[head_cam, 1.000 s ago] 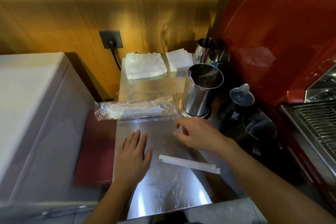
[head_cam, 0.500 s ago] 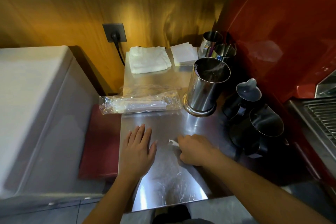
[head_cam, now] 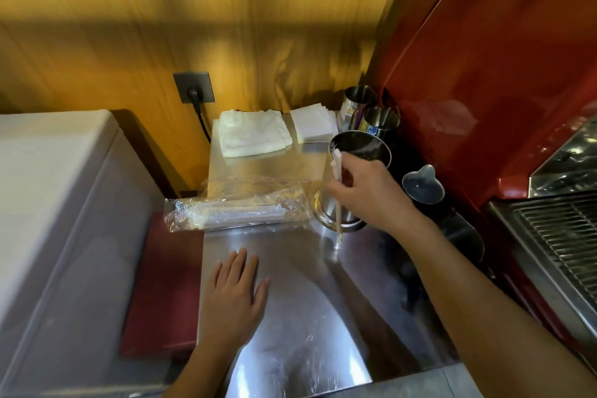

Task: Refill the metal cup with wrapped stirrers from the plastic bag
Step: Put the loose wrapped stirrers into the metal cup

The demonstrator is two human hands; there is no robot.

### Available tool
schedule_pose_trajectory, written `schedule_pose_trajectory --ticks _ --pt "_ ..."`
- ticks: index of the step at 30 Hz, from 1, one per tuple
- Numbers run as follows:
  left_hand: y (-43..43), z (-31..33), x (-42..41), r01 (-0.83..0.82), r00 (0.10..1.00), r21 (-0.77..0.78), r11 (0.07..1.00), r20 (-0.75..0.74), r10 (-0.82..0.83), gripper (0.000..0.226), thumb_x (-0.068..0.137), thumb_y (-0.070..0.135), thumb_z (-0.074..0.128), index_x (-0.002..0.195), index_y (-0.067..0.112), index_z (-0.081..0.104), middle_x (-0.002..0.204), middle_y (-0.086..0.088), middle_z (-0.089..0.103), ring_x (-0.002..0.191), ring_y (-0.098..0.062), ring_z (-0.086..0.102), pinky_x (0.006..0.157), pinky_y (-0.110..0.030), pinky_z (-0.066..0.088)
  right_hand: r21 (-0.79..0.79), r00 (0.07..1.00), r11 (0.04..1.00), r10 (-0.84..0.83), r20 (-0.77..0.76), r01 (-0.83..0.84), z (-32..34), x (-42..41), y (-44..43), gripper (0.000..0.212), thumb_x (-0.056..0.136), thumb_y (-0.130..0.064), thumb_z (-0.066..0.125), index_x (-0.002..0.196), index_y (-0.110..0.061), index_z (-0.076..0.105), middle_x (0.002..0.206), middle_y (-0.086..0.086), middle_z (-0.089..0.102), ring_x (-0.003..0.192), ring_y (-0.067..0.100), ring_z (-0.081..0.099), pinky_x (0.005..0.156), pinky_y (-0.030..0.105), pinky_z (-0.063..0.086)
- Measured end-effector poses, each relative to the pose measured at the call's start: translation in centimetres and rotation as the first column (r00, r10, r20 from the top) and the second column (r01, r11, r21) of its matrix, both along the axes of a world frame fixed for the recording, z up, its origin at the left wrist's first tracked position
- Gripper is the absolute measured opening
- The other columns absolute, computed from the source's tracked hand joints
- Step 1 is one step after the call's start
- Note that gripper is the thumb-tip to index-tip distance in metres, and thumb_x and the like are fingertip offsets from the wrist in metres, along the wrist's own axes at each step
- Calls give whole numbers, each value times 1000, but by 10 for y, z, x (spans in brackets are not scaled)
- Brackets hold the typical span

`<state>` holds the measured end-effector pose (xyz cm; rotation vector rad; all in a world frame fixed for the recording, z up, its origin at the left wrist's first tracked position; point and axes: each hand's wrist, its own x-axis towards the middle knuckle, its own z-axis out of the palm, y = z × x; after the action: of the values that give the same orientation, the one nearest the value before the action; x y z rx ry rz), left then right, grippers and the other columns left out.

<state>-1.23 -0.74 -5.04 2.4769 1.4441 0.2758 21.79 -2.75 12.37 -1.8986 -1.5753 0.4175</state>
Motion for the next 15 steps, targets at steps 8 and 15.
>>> schedule_pose_trajectory --ticks 8,15 --pt "0 -2 -2 -8 1000 -30 1000 -18 8 64 92 52 17 119 12 59 125 -14 62 119 -31 55 104 -38 24 530 977 823 -143 -156 205 48 25 11 14 89 -14 51 84 -2 57 61 3 56 50 16 50 49 25 38" --pt "0 -3 -3 5 1000 -6 1000 6 -5 63 93 51 18 118 10 60 124 -15 62 118 -32 55 104 -39 26 1 938 953 -299 175 303 6 54 33 20 87 -25 48 74 -11 50 66 3 52 62 25 50 61 32 35"
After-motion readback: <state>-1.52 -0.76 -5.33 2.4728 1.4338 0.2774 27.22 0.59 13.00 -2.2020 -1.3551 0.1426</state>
